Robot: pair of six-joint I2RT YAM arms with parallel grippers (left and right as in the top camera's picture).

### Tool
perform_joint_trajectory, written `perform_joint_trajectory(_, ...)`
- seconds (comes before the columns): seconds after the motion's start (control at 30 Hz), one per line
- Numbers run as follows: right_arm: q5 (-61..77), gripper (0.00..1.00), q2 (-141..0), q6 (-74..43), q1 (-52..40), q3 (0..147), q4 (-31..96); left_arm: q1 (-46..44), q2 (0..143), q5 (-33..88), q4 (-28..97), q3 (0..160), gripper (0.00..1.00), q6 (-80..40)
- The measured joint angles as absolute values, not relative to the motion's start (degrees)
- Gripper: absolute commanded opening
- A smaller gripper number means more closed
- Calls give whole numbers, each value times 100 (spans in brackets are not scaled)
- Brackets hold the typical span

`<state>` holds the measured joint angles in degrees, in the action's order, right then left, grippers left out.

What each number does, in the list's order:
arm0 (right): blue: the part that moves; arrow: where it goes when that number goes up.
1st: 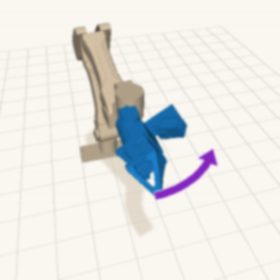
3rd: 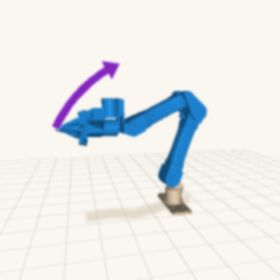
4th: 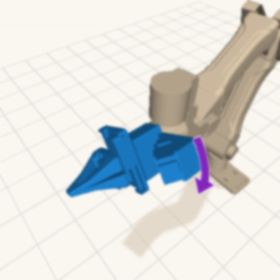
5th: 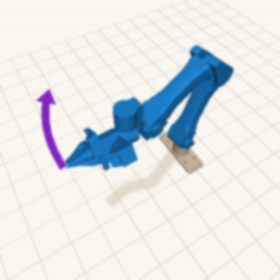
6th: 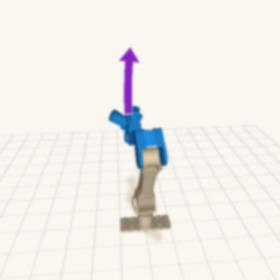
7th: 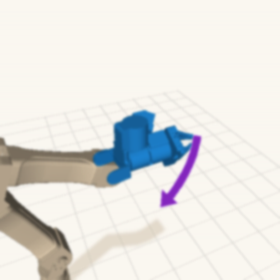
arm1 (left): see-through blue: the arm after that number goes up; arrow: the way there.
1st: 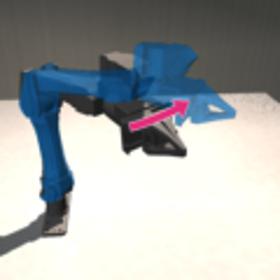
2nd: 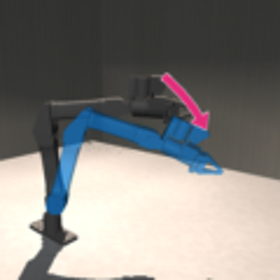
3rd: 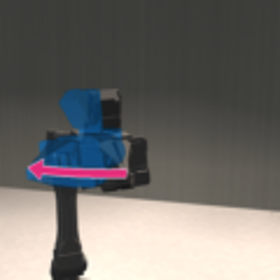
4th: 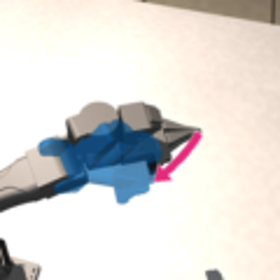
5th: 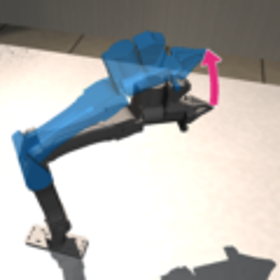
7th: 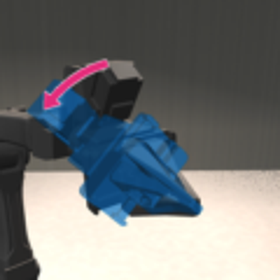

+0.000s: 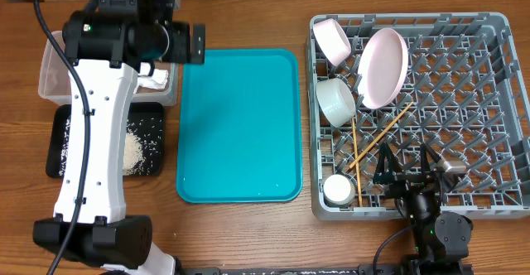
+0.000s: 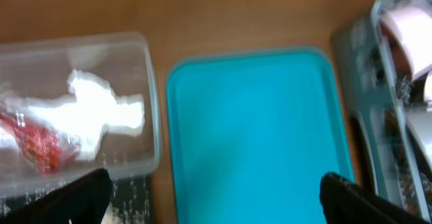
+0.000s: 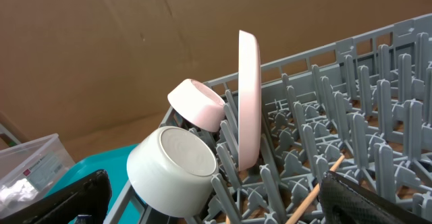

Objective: Sort waste into correct bins and load items into the dishwasher

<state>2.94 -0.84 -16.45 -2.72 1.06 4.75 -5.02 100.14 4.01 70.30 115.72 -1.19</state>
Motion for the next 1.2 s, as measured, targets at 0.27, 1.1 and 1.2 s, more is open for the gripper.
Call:
perform_joint_trajectory(0.27,292,100,-84,-1645,-272,106,475,-502,8903,864,4211,9345,100,405)
perform_joint_trajectory(1.1,274,100,-62,-1645,-272,106,478,49,1345,834,-1205,591,100,784)
perform_joint_trajectory(1.2,272,100,-62,-1647,-272,106,478,49,849,834,-1135,235,100,794)
